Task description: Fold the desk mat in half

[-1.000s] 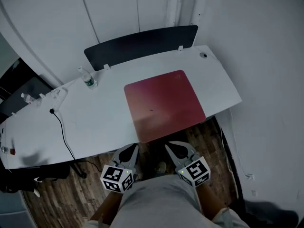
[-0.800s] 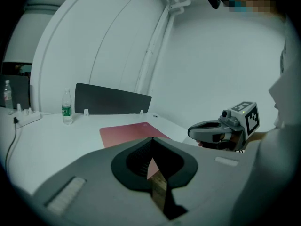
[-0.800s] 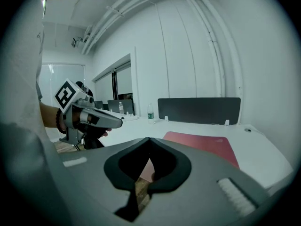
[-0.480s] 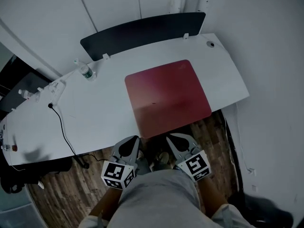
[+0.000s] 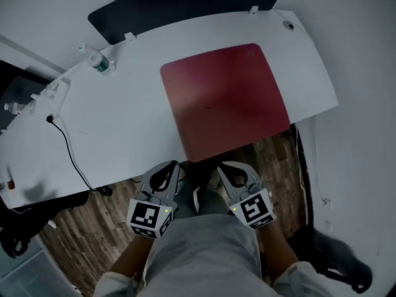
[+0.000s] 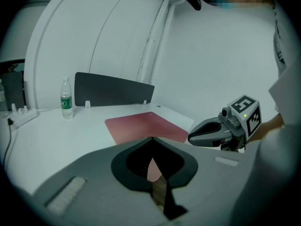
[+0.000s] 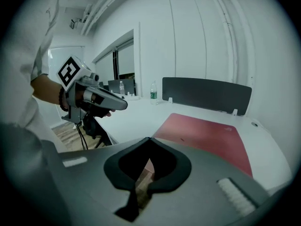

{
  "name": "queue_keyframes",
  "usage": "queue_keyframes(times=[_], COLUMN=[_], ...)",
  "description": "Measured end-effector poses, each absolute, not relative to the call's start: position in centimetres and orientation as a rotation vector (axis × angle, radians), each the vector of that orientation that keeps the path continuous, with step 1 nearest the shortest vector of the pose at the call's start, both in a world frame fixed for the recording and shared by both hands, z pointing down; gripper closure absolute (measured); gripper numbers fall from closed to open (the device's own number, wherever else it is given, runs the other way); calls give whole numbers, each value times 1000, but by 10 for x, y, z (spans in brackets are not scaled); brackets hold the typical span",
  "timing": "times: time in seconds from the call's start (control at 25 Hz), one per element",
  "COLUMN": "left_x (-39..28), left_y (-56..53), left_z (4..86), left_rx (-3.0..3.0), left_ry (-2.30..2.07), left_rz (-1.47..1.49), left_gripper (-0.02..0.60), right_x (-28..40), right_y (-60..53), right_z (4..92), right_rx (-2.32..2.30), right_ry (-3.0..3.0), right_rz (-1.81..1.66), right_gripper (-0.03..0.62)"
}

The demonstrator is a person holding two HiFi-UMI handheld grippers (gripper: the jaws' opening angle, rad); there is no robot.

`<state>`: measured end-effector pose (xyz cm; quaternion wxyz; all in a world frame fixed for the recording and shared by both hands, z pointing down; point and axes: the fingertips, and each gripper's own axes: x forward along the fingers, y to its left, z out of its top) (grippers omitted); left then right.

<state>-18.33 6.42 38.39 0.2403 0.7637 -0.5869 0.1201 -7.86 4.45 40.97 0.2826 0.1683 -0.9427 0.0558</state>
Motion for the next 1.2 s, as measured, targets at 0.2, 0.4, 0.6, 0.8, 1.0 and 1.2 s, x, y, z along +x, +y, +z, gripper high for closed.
queue_keyframes(times=[0.2,0.4,0.6,0.8,1.0,1.2], left_x=[-190,-191,-193,-199,-204,-208], left_y=[64,77,90,97,104,111], left_z=[409,440,467,483,493,502], left_rx=[2067,2032,1989,1957,1931,1904], left_ry=[-1583,-1553,-1518,-1511,-1504,-1505], left_rz=[335,363,373,361,356,344], left_gripper=[563,563,563,563,563,563], right_x=[-93,-102,-111,-126,-134,-140], right_y=[42,50,58,64,70,73], right_z=[440,480,511,531,550,561], right_rx=[406,356,311,253,212,195], right_ry=[-2477,-2408,-2339,-2280,-2210,-2145], right_rz=[108,63,-6,-76,-206,-299], right_gripper=[586,585,555,529,491,474])
